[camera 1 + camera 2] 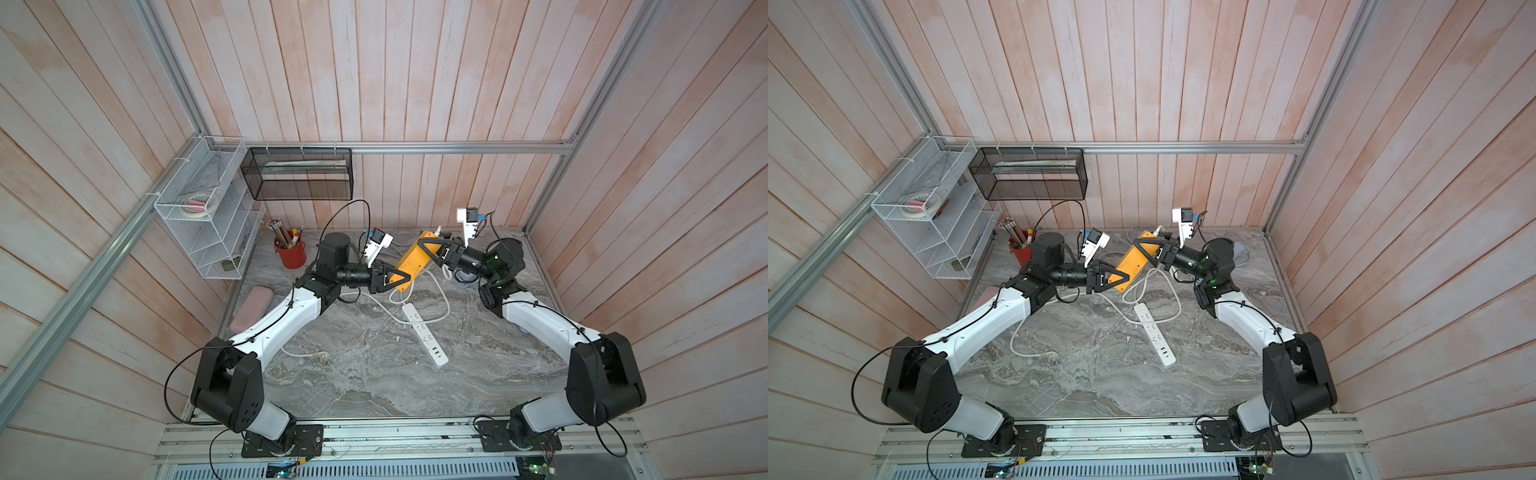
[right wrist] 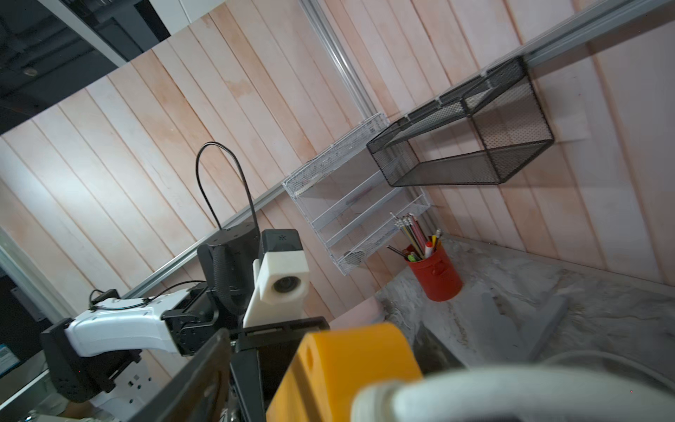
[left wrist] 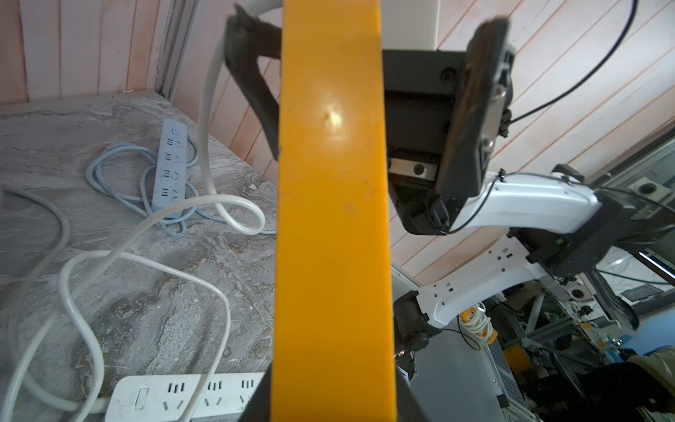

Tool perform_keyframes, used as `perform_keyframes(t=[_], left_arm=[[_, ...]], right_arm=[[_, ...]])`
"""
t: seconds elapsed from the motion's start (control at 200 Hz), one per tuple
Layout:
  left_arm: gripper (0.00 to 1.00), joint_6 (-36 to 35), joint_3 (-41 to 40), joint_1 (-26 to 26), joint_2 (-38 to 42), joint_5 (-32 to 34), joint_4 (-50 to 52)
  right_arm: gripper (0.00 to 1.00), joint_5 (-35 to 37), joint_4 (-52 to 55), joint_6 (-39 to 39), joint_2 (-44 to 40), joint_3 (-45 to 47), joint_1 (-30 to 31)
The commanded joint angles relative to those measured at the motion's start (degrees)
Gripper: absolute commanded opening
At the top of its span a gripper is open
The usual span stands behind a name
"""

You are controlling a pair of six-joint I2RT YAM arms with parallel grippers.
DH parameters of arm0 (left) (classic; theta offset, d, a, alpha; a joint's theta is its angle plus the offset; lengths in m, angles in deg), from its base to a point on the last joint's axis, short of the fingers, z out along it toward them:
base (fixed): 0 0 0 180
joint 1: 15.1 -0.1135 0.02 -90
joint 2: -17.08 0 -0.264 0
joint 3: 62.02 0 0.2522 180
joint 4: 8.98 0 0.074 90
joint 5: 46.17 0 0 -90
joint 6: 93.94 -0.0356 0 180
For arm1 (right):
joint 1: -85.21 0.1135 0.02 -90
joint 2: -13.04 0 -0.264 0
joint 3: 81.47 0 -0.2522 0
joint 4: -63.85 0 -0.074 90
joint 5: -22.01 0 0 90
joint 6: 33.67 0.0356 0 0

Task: Wrap the cord around the power strip
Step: Adjust the power strip, then adjust the power cord at the center of the board.

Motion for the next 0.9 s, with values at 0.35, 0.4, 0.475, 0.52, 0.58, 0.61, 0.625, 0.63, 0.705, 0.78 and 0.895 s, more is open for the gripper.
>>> perform_keyframes(t=[0.35, 0.4, 0.475, 0.52, 0.58, 0.61, 0.625, 0.63, 0.705, 0.78, 0.895], left_arm=[[0.0, 6.0, 6.0, -0.1, 5.2, 12.3, -6.7], [0.0, 6.3, 7.0, 0.0, 5.0, 12.3, -6.4], [0.0, 6.7, 8.3, 0.2, 4.8, 11.8, -6.0], [0.0, 6.9, 8.7, 0.3, 4.6, 11.7, -5.9], [0.0, 7.1, 9.2, 0.3, 4.8, 11.5, -6.0], [0.0, 7.0, 9.6, 0.3, 4.9, 11.6, -5.8], [0.0, 7.0, 9.7, 0.3, 4.9, 11.6, -5.8], [0.0, 7.0, 9.8, 0.3, 4.9, 11.6, -5.8], [0.0, 6.6, 10.8, 0.3, 5.1, 12.1, -5.0], [0.0, 6.6, 11.5, 0.2, 5.4, 12.1, -4.8], [0.0, 7.2, 12.0, -0.1, 5.9, 12.1, -6.0]], right_arm=[[0.71, 28.7, 18.2, -11.3, -14.2, 20.0, -8.2], [0.71, 29.7, 21.4, -14.6, -11.5, 18.8, -7.5], [0.73, 32.4, 27.1, -21.0, -6.8, 14.9, -5.7], [0.74, 34.2, 29.4, -24.4, -3.6, 12.6, -4.6], [0.76, 36.0, 31.6, -28.2, 0.7, 9.3, -3.4], [0.76, 36.5, 32.3, -29.5, 3.1, 7.8, -3.1], [0.76, 36.6, 32.7, -30.1, 4.3, 6.7, -2.9], [0.76, 36.6, 32.8, -30.2, 4.7, 6.4, -2.9], [0.77, 35.8, 32.9, -31.4, 9.9, 2.7, -2.4], [0.77, 34.5, 31.8, -31.3, 14.8, -1.1, -1.5], [0.76, 30.7, 32.6, -32.1, 22.1, -8.5, 0.5]])
